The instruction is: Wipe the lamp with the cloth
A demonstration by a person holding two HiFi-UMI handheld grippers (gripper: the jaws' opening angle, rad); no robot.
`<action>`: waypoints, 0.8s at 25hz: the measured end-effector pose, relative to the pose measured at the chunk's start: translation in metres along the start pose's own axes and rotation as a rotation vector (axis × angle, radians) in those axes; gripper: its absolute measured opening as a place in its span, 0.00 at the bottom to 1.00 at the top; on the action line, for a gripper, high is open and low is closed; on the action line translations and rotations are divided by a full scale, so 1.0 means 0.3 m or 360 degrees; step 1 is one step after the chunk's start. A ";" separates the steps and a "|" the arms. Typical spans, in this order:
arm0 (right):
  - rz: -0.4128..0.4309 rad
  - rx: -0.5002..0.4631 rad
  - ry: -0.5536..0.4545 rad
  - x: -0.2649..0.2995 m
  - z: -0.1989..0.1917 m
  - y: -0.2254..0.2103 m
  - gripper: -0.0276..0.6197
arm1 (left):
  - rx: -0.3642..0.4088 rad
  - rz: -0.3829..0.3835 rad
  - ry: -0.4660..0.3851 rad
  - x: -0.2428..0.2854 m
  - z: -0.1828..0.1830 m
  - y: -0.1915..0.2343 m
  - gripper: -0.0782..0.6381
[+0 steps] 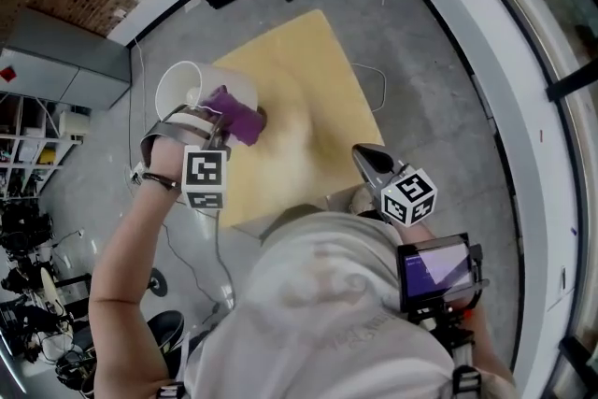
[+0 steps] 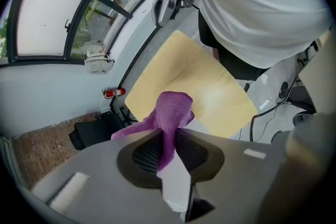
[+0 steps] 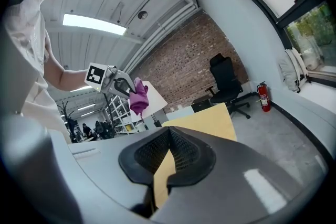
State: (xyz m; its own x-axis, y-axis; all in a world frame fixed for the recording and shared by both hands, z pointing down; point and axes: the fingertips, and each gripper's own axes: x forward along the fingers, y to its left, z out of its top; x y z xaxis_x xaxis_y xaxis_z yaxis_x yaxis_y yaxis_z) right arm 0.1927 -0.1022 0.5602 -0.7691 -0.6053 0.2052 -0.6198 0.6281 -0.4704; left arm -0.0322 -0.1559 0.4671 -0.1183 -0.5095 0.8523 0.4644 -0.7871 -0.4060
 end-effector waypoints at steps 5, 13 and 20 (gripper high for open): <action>-0.0017 0.0027 0.0013 -0.019 -0.024 -0.007 0.06 | -0.0023 0.0096 0.0059 0.091 0.072 -0.023 0.21; 0.0007 0.0014 0.0038 -0.018 -0.022 -0.009 0.06 | -0.0205 0.0049 -0.0049 0.136 0.158 -0.104 0.21; 0.0102 -0.0027 0.0066 0.052 0.001 0.010 0.06 | -0.0547 0.0445 -0.0236 -0.066 0.159 0.025 0.21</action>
State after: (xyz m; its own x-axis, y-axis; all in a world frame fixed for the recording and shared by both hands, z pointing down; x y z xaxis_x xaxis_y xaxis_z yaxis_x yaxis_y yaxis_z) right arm 0.1789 -0.1100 0.5616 -0.8129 -0.5428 0.2109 -0.5714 0.6734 -0.4690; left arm 0.0156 -0.1351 0.4629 0.1082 -0.6828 0.7225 0.1400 -0.7091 -0.6911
